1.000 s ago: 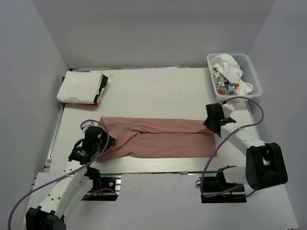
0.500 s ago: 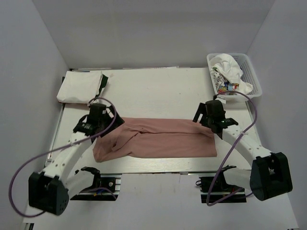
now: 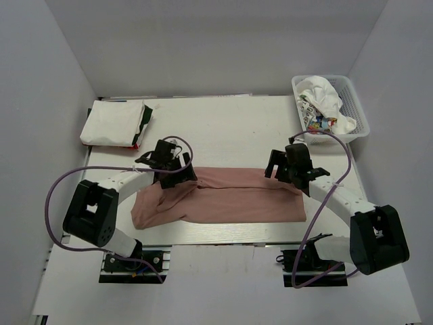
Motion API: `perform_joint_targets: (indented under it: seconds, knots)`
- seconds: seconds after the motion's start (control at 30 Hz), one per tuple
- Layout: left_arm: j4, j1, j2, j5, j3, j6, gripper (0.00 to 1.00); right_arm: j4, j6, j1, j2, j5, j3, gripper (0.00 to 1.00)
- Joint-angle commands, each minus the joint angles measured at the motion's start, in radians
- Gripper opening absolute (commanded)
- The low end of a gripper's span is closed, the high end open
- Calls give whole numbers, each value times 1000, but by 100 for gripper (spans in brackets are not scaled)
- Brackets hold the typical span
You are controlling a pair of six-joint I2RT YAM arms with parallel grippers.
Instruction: Fold and stack the t-shirts
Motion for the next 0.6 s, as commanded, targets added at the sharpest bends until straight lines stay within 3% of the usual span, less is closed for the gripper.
perform_joint_targets:
  seconds: [0.0, 0.33, 0.57]
  knots:
    - [-28, -57, -73, 101, -14, 43, 100, 11, 5, -3, 1, 48, 1, 90]
    - [-162, -210, -234, 382, -147, 98, 100, -17, -4, -3, -21, 91, 9, 90]
    - [-223, -264, -347, 221, -69, 80, 100, 9, -30, -1, -25, 50, 19, 90]
